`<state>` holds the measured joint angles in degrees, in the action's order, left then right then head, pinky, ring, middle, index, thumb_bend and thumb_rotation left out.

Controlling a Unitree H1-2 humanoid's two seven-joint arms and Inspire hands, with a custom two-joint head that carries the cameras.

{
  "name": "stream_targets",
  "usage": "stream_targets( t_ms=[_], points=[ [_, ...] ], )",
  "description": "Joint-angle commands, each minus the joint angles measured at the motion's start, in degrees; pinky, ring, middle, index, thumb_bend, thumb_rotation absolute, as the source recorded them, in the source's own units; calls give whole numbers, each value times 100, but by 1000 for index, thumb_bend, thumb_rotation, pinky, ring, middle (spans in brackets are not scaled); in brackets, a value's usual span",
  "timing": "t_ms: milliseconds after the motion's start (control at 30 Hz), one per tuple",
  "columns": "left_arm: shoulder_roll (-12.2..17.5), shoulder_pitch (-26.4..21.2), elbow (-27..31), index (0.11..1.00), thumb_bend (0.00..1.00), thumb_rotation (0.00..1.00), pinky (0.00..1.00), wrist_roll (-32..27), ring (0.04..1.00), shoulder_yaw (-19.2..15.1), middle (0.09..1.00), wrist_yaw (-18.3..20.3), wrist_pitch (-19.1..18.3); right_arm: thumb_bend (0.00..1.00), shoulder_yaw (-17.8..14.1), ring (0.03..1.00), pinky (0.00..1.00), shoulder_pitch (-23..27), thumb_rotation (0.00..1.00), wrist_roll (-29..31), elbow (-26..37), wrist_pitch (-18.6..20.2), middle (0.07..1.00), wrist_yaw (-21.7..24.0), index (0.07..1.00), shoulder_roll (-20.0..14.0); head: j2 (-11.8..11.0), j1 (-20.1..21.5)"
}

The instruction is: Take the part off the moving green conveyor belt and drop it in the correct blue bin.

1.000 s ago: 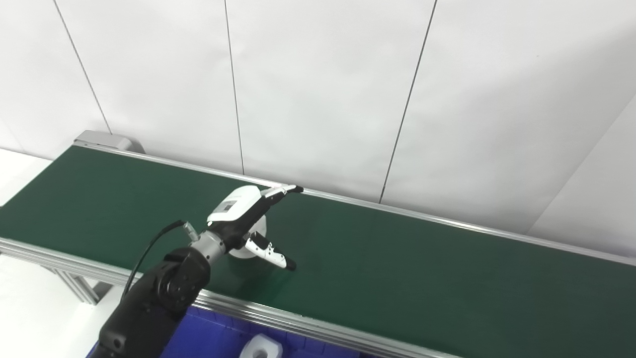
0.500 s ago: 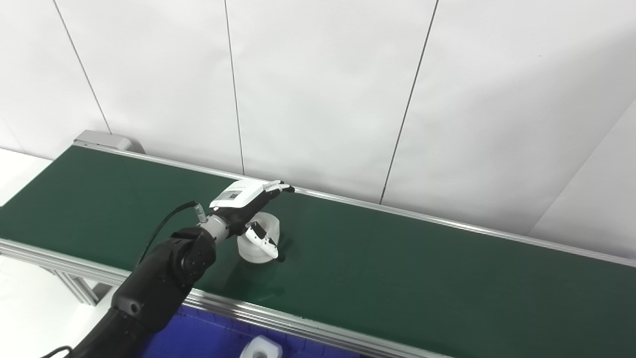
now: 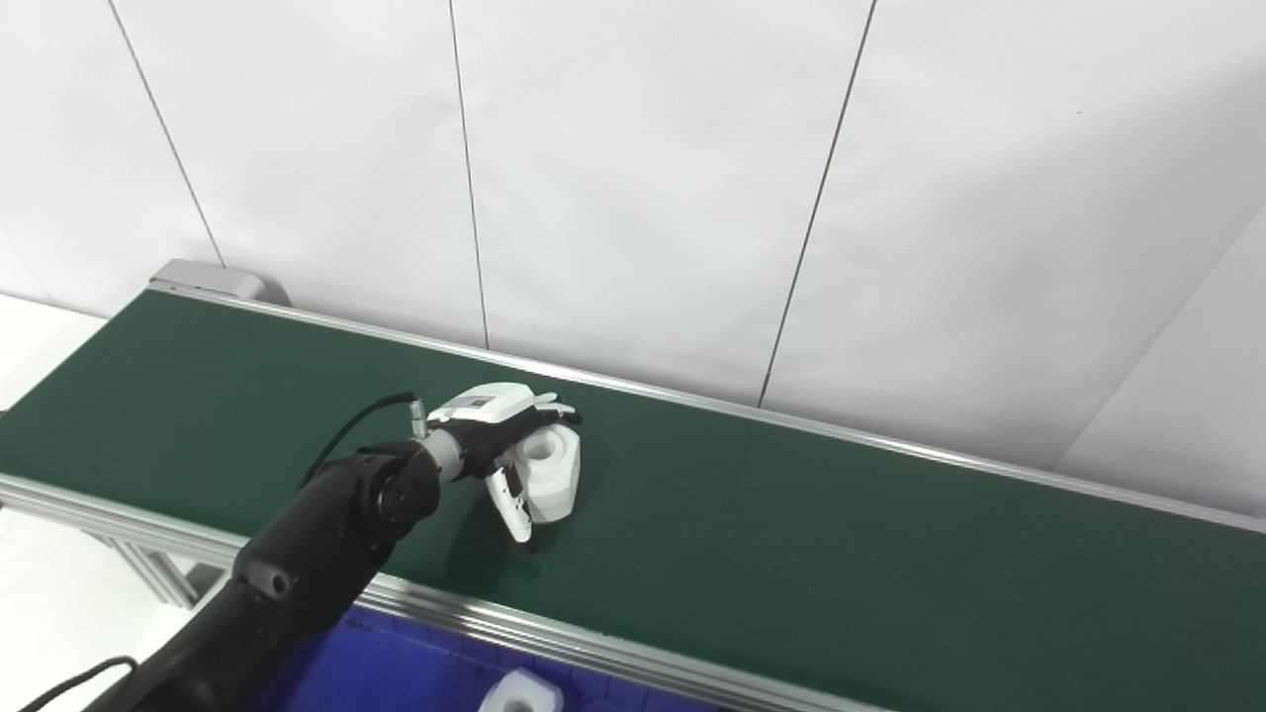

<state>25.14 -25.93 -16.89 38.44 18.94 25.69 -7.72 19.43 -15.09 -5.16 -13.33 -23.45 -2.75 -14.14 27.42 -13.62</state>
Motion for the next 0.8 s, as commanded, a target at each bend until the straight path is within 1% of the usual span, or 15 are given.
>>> stream_targets(
  t_ms=[0, 33, 67, 100, 133, 167, 200, 233, 333, 367, 433, 533, 600, 733, 767],
  points=[
    [23, 10, 2, 818, 794, 0, 761, -169, 867, 3, 925, 142, -139, 767, 28, 718, 598, 11, 447, -23, 190, -347, 768, -113, 794, -70, 5, 1],
    [-6, 23, -25, 791, 766, 0, 687, -216, 801, 5, 887, 111, -150, 763, 34, 717, 596, 12, 451, -24, 188, -347, 769, -121, 796, -75, 9, 2],
    [-26, 30, -46, 753, 662, 0, 633, -212, 681, 32, 801, 66, -152, 764, 31, 718, 597, 13, 454, -10, 188, -347, 770, -121, 796, -71, 12, 6],
    [-34, 36, -43, 653, 580, 0, 518, -202, 544, 58, 642, 28, -162, 765, 32, 717, 596, 14, 451, -7, 189, -347, 768, -130, 795, -69, 12, 6],
    [-45, 47, -41, 584, 530, 0, 437, -203, 462, 65, 545, -25, -151, 765, 40, 713, 591, 20, 453, -19, 191, -347, 766, -148, 793, -73, 17, 5],
    [-49, 53, -39, 552, 515, 0, 403, -209, 437, 68, 515, -63, -142, 764, 48, 711, 587, 25, 459, -31, 191, -347, 765, -165, 794, -77, 20, 1],
    [-50, 58, -38, 533, 505, 0, 381, -199, 423, 75, 496, -126, -113, 763, 65, 710, 584, 35, 463, -75, 187, -347, 764, -206, 794, -87, 26, 3],
    [-53, 69, -34, 489, 499, 0, 446, -195, 455, 71, 528, -215, -63, 760, 75, 702, 580, 41, 473, -97, 186, -347, 760, -228, 794, -93, 26, 3],
    [-97, 129, -51, 472, 498, 0, 463, -423, 466, -107, 536, -561, 173, 755, 86, 698, 576, 54, 471, -49, 164, -347, 760, -224, 795, -86, 24, 31],
    [-112, 145, -71, 493, 498, 0, 396, -535, 433, -176, 500, -644, 257, 753, 82, 703, 580, 54, 465, -9, 160, -347, 765, -200, 796, -77, 24, 34],
    [-170, 182, -142, 510, 499, 0, 339, -781, 405, -363, 478, -872, 474, 751, 74, 713, 592, 53, 467, 45, 160, -347, 772, -161, 799, -59, 31, 49],
    [-293, 239, -211, 515, 499, 0, 330, -1162, 396, -654, 478, -1136, 669, 746, 102, 717, 598, 71, 475, -18, 164, -347, 773, -210, 803, -65, 62, 90],
    [-350, 298, -233, 513, 500, 0, 358, -1407, 411, -842, 479, -1323, 956, 745, 110, 714, 595, 70, 485, -41, 173, -347, 772, -229, 804, -61, 105, 136],
    [-355, 476, -74, 501, 501, 0, 398, -1947, 440, -1158, 483, -1384, 1467, 752, 103, 728, 614, 11, 490, 8, 285, -347, 779, -159, 808, -10, 317, 402],
    [-321, 534, 0, 499, 501, 0, 397, -2049, 443, -1211, 484, -1371, 1606, 749, 113, 731, 618, -6, 491, -2, 333, -347, 779, -154, 810, 3, 464, 631]
  ],
)
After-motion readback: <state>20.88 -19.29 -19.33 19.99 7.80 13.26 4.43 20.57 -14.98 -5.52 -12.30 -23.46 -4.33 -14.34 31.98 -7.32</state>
